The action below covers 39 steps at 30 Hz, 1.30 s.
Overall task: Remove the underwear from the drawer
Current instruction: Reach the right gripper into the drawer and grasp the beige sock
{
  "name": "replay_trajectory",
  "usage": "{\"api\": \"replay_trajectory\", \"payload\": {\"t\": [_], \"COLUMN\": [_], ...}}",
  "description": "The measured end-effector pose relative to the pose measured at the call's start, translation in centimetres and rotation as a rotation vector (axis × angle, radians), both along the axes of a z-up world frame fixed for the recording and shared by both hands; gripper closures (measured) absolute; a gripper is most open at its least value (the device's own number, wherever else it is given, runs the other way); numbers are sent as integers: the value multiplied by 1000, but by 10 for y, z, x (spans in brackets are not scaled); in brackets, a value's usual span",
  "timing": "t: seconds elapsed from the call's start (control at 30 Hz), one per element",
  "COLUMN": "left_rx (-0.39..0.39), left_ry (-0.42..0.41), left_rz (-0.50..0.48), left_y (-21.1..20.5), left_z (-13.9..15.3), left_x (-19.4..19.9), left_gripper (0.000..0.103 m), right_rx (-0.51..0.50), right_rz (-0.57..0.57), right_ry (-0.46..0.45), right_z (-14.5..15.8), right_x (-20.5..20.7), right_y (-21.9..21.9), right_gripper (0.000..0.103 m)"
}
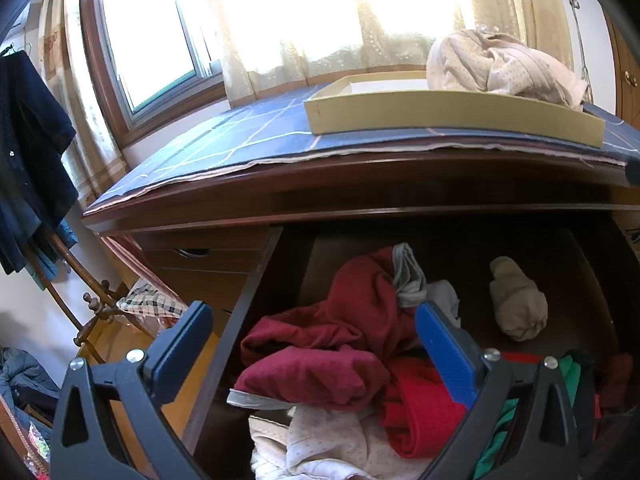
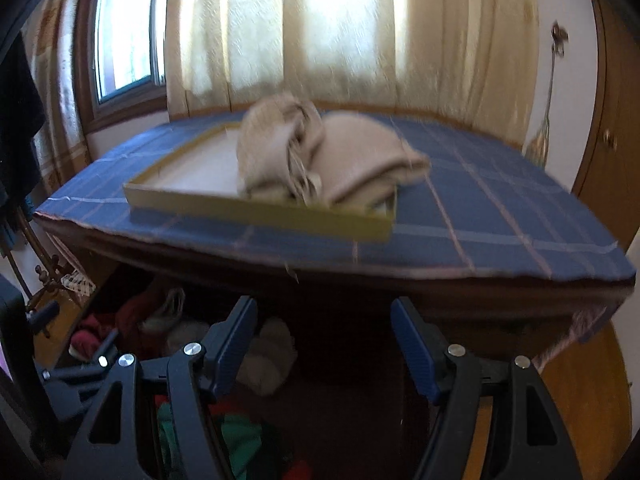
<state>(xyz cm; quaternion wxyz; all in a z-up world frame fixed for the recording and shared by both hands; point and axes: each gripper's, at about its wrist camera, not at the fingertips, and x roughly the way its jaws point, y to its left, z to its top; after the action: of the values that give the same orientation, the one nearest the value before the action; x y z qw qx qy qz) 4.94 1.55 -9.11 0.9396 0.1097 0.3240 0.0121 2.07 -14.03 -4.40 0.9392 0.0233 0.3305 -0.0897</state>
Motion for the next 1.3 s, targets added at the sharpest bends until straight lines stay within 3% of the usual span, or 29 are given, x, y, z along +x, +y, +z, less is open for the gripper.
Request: {"api": "replay_trajectory", "payload": {"t": [0.4, 0.63, 0.83, 1.13, 1.3], "left_rx": [12, 25, 22, 4, -5], "left_ry": [-5, 3, 17, 24, 27], "left_rz": [20, 30, 30, 19, 16], "left_y": [0, -1, 0, 3, 4], "left_z": [-1, -2, -2, -3, -4], "left_x": [1, 2, 4, 6, 6], "left_gripper": [0, 0, 0, 0, 0], "right_rx": [226, 307, 269, 314, 318], "right_rz": [56, -20, -42, -67, -72], "right_ry": [274, 392, 464, 587, 600], "right_z": [-59, -94, -113, -139, -143], "right_x": [22, 54, 77, 93, 99], "right_y": [1, 12, 26, 36, 36], "right_gripper": [31, 31, 31, 32, 47]}}
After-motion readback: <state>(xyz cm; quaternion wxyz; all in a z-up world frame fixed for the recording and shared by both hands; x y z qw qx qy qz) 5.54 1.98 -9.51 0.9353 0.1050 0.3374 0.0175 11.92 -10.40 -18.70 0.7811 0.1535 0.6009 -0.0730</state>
